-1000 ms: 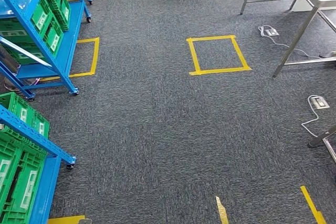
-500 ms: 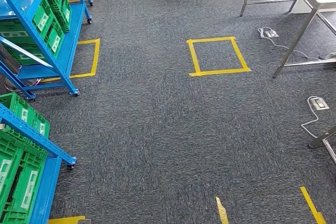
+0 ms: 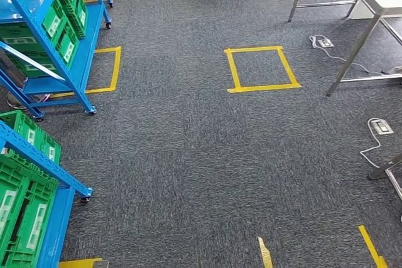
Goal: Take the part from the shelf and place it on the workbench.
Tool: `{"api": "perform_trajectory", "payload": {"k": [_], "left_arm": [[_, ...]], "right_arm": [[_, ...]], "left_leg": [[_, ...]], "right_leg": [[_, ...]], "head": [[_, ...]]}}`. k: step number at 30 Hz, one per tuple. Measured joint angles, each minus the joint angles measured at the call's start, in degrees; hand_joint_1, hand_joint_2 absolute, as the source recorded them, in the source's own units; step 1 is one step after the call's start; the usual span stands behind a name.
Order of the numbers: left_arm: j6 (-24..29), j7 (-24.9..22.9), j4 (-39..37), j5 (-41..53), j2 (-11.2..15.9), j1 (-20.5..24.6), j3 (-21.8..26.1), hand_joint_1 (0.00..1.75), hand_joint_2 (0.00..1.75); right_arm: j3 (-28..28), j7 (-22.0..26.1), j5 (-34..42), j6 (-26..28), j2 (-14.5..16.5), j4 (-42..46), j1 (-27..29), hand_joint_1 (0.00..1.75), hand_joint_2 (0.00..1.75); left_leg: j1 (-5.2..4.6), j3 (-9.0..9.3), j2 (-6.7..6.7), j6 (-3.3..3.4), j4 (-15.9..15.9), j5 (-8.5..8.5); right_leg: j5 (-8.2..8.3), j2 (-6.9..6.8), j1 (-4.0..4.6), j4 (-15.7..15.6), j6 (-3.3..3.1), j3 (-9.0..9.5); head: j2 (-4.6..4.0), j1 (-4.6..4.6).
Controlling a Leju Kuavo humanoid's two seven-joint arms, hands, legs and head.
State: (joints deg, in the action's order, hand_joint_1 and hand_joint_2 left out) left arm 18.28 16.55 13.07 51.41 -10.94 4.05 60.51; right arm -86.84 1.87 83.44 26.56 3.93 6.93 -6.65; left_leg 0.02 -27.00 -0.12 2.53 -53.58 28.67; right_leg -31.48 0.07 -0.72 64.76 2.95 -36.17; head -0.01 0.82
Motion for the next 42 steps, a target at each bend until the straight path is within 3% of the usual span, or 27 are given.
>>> {"api": "perform_trajectory", "payload": {"k": [2, 3, 4, 5, 6, 7, 9, 11, 13, 14, 16, 17, 18, 19, 21, 22, 23, 27, 29, 34, 42], "left_arm": [[-0.01, -0.01, 0.0, 0.18, -0.03, -0.07, -0.01, 0.0, 0.0], [-0.01, -0.02, -0.01, 0.19, -0.05, -0.13, -0.01, 0.0, 0.0], [-0.01, -0.02, -0.01, 0.19, -0.06, -0.19, -0.01, 0.0, 0.0], [-0.02, -0.03, -0.02, 0.2, -0.07, -0.23, -0.01, 0.0, 0.0], [-0.02, -0.04, -0.02, 0.2, 0.02, -0.24, -0.01, 0.0, 0.0], [-0.02, -0.07, -0.03, 0.2, 0.1, -0.21, -0.01, 0.0, 0.0], [0.02, -0.12, -0.05, 0.22, 0.27, -0.1, -0.01, 0.0, 0.0], [0.04, -0.13, -0.06, 0.24, 0.25, 0.0, -0.01, 0.0, 0.0], [0.07, -0.14, -0.07, 0.23, 0.23, 0.11, -0.01, 0.0, 0.0], [0.08, -0.14, -0.07, 0.22, 0.23, 0.15, -0.01, 0.0, 0.0], [0.11, -0.17, -0.07, 0.2, 0.23, 0.17, -0.01, 0.0, 0.0], [0.14, -0.2, -0.07, 0.2, 0.22, 0.11, -0.01, 0.0, 0.0], [0.18, -0.23, -0.07, 0.2, 0.22, 0.02, 0.0, 0.0, 0.0], [0.2, -0.25, -0.07, 0.2, 0.21, -0.07, 0.01, 0.0, 0.0], [0.23, -0.26, -0.07, 0.19, 0.2, -0.15, 0.02, 0.0, 0.0], [0.24, -0.26, -0.07, 0.19, 0.23, -0.14, 0.02, 0.0, 0.0], [0.27, -0.26, -0.07, 0.19, 0.26, -0.1, 0.02, 0.0, 0.0], [0.41, -0.26, -0.07, 0.2, 0.05, -0.09, 0.02, 0.0, 0.0], [0.52, -0.26, -0.07, 0.21, 0.08, -0.16, 0.03, 0.0, 0.0], [0.57, -0.26, -0.07, 0.27, -0.11, -0.07, 0.04, 0.0, 0.0], [0.58, -0.26, -0.07, 0.36, -0.09, -0.08, 0.04, 0.0, 0.0]], "right_arm": [[0.0, -0.04, 0.01, 0.01, -0.01, 0.0, 0.14, 0.0, 0.0], [0.0, -0.05, 0.01, 0.02, -0.02, 0.0, 0.24, 0.0, 0.0], [0.0, -0.07, 0.01, 0.02, -0.02, 0.0, 0.3, 0.0, 0.0], [0.0, -0.08, 0.01, 0.02, -0.02, 0.0, 0.34, 0.0, 0.0], [0.0, -0.08, 0.01, 0.01, 0.02, 0.02, 0.34, 0.0, 0.0], [0.0, -0.09, 0.02, -0.01, 0.11, 0.04, 0.28, 0.0, 0.0], [0.0, -0.11, 0.03, -0.02, 0.24, 0.06, 0.2, 0.0, 0.0], [0.0, -0.14, 0.07, 0.02, 0.22, 0.03, 0.28, 0.0, 0.0], [0.0, -0.15, 0.1, 0.04, 0.21, 0.02, 0.4, 0.0, 0.0], [0.0, -0.15, 0.1, 0.04, 0.21, 0.02, 0.39, 0.0, 0.0], [0.0, -0.14, 0.1, 0.04, 0.2, 0.02, 0.27, 0.0, 0.0], [0.0, -0.15, 0.1, 0.04, 0.2, 0.02, 0.26, 0.0, 0.0], [0.0, -0.15, 0.1, 0.04, 0.2, 0.02, 0.29, 0.0, 0.0], [0.0, -0.15, 0.1, 0.04, 0.2, 0.02, 0.33, 0.0, 0.0], [0.0, -0.14, 0.1, 0.04, 0.21, 0.02, 0.36, 0.0, 0.0], [0.0, -0.14, 0.11, 0.04, 0.23, 0.02, 0.32, 0.0, 0.0], [0.0, -0.13, 0.13, 0.04, 0.25, 0.02, 0.27, 0.0, 0.0], [0.0, -0.11, 0.19, 0.04, 0.28, 0.02, 0.18, 0.0, 0.0], [0.0, -0.1, 0.19, 0.04, 0.28, 0.02, 0.17, 0.0, 0.0], [0.0, -0.09, 0.13, 0.05, 0.28, 0.02, 0.15, 0.0, 0.0], [-0.01, -0.08, -0.03, 0.2, 0.26, 0.01, 0.16, 0.0, 0.0]], "left_leg": [[0.25, 0.45, 0.01, -0.32, -0.03, 0.46], [0.45, 0.82, -0.01, -0.62, -0.05, 0.78], [0.75, 1.33, -0.05, -1.06, -0.12, 1.2], [1.09, 1.92, -0.1, -1.59, -0.28, 1.77], [1.29, 2.42, -0.16, -2.2, -0.5, 2.42], [1.36, 2.69, -0.2, -2.82, -0.97, 3.12], [1.16, 2.8, -0.22, -3.6, -1.58, 4.0], [1.26, 3.0, -0.18, -3.91, -1.76, 4.43], [1.46, 2.25, -0.11, -4.15, -3.98, 5.7], [1.48, 0.65, -0.08, -4.24, -7.06, 7.07], [1.41, -4.66, -0.06, -4.18, -15.81, 10.02], [1.38, -7.3, -0.06, -4.04, -19.39, 10.55], [1.31, -9.1, -0.07, -3.8, -21.03, 9.83], [1.18, -9.94, -0.07, -3.41, -20.58, 7.87], [0.57, -9.19, -0.09, -2.11, -14.62, 1.78], [0.23, -8.43, -0.07, -1.36, -11.57, -0.46], [-0.05, -7.62, -0.05, -0.84, -9.02, -1.65], [-0.15, -6.54, -0.12, -3.13, -6.23, -0.79], [-0.25, -6.55, -0.16, -2.68, -6.21, -0.73], [-0.28, -6.42, -0.15, -2.26, -6.21, -0.46], [-0.31, -6.3, -0.15, -2.08, -6.22, -0.37]], "right_leg": [[-1.94, -0.03, -0.46, 6.82, 0.67, -3.94], [-1.39, -0.04, -0.72, 7.69, 1.04, -4.7], [0.37, -0.09, -1.02, 6.05, 1.45, -4.16], [2.78, -0.16, -1.39, 2.5, 1.93, -2.57], [4.33, -0.17, -1.63, -1.03, 2.5, -0.79], [5.13, -0.14, -1.81, -4.0, 2.54, 0.87], [4.15, 0.06, -1.76, -5.58, 1.59, 2.12], [3.39, 0.13, -1.62, -5.33, 0.03, 2.3], [2.86, 0.02, -1.47, -5.31, -0.86, 2.9], [2.65, -0.06, -1.39, -5.42, -1.21, 3.31], [2.22, -0.14, -1.08, -5.53, -1.71, 3.91], [1.93, -0.08, -0.89, -5.56, -1.91, 4.21], [1.6, 0.03, -0.69, -5.57, -2.05, 4.59], [1.25, 0.18, -0.5, -5.58, -2.12, 5.08], [0.48, 0.41, -0.17, -5.66, -2.07, 6.08], [0.08, 0.5, 0.03, -5.69, -1.9, 6.57], [-0.25, 0.52, 0.17, -5.63, -1.74, 6.79], [-0.76, 0.31, 0.19, -5.53, -1.76, 6.84], [-0.76, 0.25, 0.11, -5.87, -1.72, 7.02], [-0.7, 0.26, 0.1, -6.51, -1.58, 7.1], [-0.62, 0.26, 0.06, -6.81, -1.1, 7.14]], "head": [[0.0, 0.04], [0.0, 0.03], [0.0, 0.03], [0.0, 0.04], [0.0, 0.13], [0.0, 0.44], [0.0, 0.44], [0.01, -0.08], [0.01, -0.48], [0.01, -0.7], [0.01, -0.93], [0.01, -0.95], [0.01, -0.95], [0.01, -0.96], [0.01, -0.98], [0.01, -0.96], [0.01, -0.97], [0.01, -0.87], [0.01, -0.91], [0.01, -0.88], [0.01, -0.9]]}}
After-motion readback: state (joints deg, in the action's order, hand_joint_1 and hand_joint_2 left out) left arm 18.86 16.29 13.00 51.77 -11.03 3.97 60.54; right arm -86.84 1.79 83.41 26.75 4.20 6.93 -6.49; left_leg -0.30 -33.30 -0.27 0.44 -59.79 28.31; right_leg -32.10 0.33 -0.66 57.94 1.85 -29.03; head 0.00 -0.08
